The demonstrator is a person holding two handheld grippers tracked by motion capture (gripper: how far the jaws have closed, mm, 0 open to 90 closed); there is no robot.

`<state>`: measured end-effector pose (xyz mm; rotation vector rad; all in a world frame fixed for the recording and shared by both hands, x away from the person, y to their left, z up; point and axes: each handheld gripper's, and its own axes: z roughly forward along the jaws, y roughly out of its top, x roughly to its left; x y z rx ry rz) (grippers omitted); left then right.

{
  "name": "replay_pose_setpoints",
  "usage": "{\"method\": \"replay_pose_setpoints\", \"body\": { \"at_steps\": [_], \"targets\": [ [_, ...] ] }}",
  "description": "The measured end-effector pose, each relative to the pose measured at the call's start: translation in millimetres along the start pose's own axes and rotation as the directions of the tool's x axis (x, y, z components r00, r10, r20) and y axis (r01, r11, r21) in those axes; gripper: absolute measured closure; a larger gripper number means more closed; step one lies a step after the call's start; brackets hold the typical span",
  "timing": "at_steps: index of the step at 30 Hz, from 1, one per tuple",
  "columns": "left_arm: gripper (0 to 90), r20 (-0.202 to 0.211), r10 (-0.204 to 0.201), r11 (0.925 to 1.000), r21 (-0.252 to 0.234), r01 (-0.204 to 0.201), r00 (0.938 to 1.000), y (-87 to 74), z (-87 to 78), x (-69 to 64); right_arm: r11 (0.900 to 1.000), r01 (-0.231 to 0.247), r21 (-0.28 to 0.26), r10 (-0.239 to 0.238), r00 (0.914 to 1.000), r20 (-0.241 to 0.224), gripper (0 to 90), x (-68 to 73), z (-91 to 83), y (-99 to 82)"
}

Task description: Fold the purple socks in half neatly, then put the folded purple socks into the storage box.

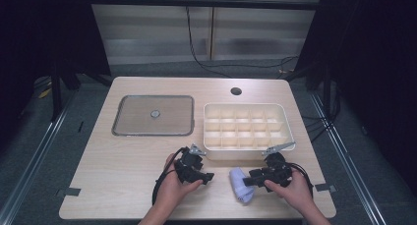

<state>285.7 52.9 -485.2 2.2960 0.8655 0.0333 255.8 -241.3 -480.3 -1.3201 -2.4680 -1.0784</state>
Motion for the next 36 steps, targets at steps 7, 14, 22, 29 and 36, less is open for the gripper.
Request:
{"method": "replay_pose_setpoints", "body": {
  "at_steps": [7,14,22,29,36],
  "targets": [
    [36.0,-0.03,0.04,0.999,-0.019,-0.041,0.9987,-1.7,2.7,1.4,0.9978,-0.061,0.025,0.061,0.998,-0.016,45.6,-2.5,1.3,0.8],
    [33.5,-0.045,0.051,0.9985,-0.019,-0.052,0.9977,-4.6,3.7,4.2,0.9957,-0.088,0.03,0.089,0.9958,-0.022,44.7,-5.7,2.3,-1.3],
    [30.8,-0.056,0.06,0.9973,-0.039,-0.062,0.9966,-7.4,4.1,6.3,0.9927,-0.111,0.047,0.112,0.9933,-0.029,44.4,-7.4,4.2,-3.0],
    [28.5,-0.065,0.088,0.9946,-0.048,-0.092,0.9939,-9.2,5.1,6.3,0.9914,-0.122,0.049,0.123,0.9918,-0.033,45.3,-8.3,3.8,-3.7],
    [24.7,-0.076,0.117,0.9893,-0.078,-0.123,0.9902,-13.4,7.4,4.8,0.9877,-0.139,0.071,0.142,0.9892,-0.036,51.9,-6.9,4.8,-2.8]
  ]
}}
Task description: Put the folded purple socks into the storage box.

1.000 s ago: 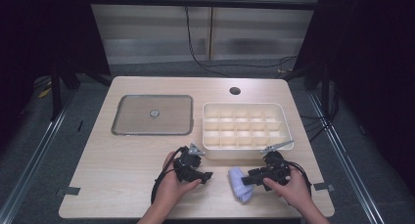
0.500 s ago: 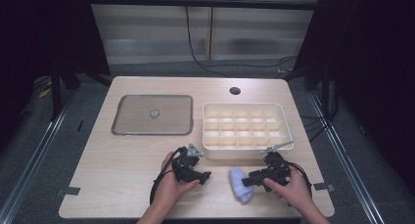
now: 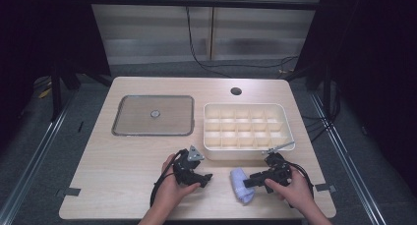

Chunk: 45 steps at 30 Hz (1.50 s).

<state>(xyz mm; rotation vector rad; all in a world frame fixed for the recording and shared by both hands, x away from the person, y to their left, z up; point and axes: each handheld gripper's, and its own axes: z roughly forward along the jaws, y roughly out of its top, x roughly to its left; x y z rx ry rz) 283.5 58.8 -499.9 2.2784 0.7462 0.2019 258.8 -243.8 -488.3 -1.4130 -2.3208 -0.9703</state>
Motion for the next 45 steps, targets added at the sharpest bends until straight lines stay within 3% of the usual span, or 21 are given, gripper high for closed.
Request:
{"method": "replay_pose_setpoints", "body": {
  "at_steps": [14,18,25,45],
  "targets": [
    [17.7,0.001,0.061,0.9978,-0.028,-0.061,0.9982,-5.3,2.5,-1.3,0.9964,-0.075,0.04,0.077,0.9963,-0.038,70.5,-1.8,4.2,2.0],
    [16.8,0.001,0.062,0.9975,-0.036,-0.062,0.9981,-6.5,2.8,-1.6,0.9959,-0.071,0.057,0.072,0.9973,-0.015,73.1,1.8,3.5,5.3],
    [15.3,0.006,0.068,0.9964,-0.052,-0.067,0.9977,-9.0,2.9,-1.3,0.9921,-0.113,0.055,0.116,0.9917,-0.056,74.8,-1.5,1.5,6.9],
    [15.2,0.004,0.067,0.9964,-0.052,-0.067,0.9978,-9.0,3.0,-1.4,0.9953,-0.083,0.051,0.085,0.9952,-0.049,75.1,5.8,-32.4,24.4]
  ]
}}
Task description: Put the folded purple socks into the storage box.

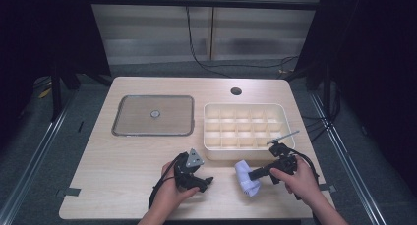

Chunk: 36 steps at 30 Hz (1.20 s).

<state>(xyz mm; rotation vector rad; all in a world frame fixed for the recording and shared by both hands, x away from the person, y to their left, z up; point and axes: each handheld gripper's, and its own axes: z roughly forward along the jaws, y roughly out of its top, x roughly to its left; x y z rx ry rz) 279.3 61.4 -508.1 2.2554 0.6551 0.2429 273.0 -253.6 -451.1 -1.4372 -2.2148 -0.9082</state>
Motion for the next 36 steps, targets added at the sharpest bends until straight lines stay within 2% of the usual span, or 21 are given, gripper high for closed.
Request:
{"method": "replay_pose_setpoints", "body": {
  "at_steps": [9,18,36],
  "targets": [
    [15.2,0.0,-0.001,1.0,0.0,0.001,1.0,0.0,0.0,-0.1,0.9998,0.019,0.002,-0.019,0.9986,0.049,75.1,7.2,-26.6,9.2],
    [15.2,0.0,0.0,1.0,0.0,0.0,1.0,0.0,0.0,-0.1,0.9991,0.039,0.018,-0.04,0.9935,0.107,75.1,13.3,-52.4,18.7],
    [15.2,0.0,-0.001,1.0,-0.001,0.001,1.0,0.0,0.0,-0.1,0.9986,0.049,0.02,-0.052,0.989,0.139,75.0,17.7,-79.5,33.0]
  ]
}}
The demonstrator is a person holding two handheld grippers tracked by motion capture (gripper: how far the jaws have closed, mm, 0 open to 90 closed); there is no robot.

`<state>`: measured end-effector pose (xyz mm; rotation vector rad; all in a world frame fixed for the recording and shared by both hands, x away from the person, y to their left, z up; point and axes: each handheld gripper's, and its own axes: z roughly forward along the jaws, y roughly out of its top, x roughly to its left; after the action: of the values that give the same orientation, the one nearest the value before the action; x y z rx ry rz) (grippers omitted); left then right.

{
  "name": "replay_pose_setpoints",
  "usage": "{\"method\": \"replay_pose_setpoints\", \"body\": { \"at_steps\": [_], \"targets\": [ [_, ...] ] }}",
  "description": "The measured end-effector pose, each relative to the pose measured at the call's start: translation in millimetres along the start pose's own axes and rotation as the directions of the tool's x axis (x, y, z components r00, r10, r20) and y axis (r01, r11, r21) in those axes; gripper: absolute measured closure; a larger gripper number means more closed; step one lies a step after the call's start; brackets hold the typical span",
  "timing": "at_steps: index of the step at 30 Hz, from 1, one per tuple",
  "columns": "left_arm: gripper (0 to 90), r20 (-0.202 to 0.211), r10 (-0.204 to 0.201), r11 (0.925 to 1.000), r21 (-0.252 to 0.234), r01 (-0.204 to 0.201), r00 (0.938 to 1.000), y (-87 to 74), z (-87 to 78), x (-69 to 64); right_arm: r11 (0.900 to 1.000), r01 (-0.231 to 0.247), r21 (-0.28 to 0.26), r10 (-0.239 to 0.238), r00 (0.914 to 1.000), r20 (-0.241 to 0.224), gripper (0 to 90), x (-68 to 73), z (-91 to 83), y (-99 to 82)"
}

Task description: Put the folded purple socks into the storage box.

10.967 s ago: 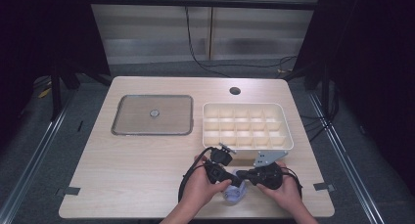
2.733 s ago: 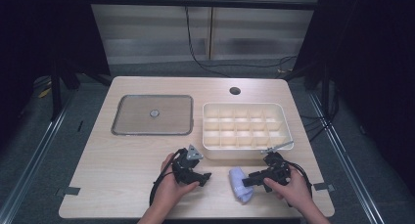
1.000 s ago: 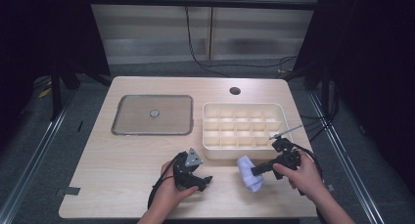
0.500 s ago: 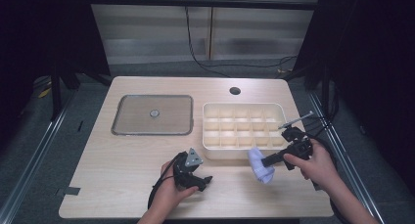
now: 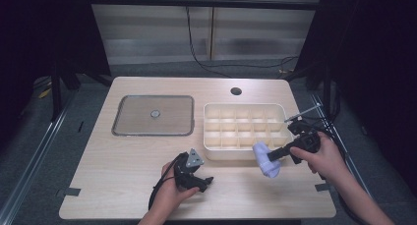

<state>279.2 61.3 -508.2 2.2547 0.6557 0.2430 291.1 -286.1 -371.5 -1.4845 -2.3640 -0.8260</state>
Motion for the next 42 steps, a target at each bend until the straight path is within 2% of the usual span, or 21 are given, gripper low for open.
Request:
{"method": "replay_pose_setpoints", "body": {
  "at_steps": [8,16,35,42],
  "targets": [
    [15.2,0.0,0.0,1.0,0.0,0.0,1.0,0.0,0.0,0.0,0.9997,-0.013,-0.021,0.013,0.9999,0.011,75.0,-3.8,-13.0,6.9],
    [15.2,0.0,0.0,1.0,0.0,0.0,1.0,0.0,0.0,-0.1,0.999,-0.036,-0.026,0.037,0.9983,0.044,75.0,-12.3,-20.6,12.2],
    [15.3,-0.001,-0.001,1.0,-0.001,0.001,1.0,0.0,0.0,-0.2,0.9975,-0.061,-0.035,0.065,0.9893,0.13,74.8,-32.7,-28.0,21.9],
    [15.2,-0.001,-0.001,1.0,-0.001,0.001,1.0,-0.1,0.0,-0.2,0.9966,-0.069,-0.045,0.074,0.987,0.142,74.8,-40.2,-30.4,25.6]
  ]
}}
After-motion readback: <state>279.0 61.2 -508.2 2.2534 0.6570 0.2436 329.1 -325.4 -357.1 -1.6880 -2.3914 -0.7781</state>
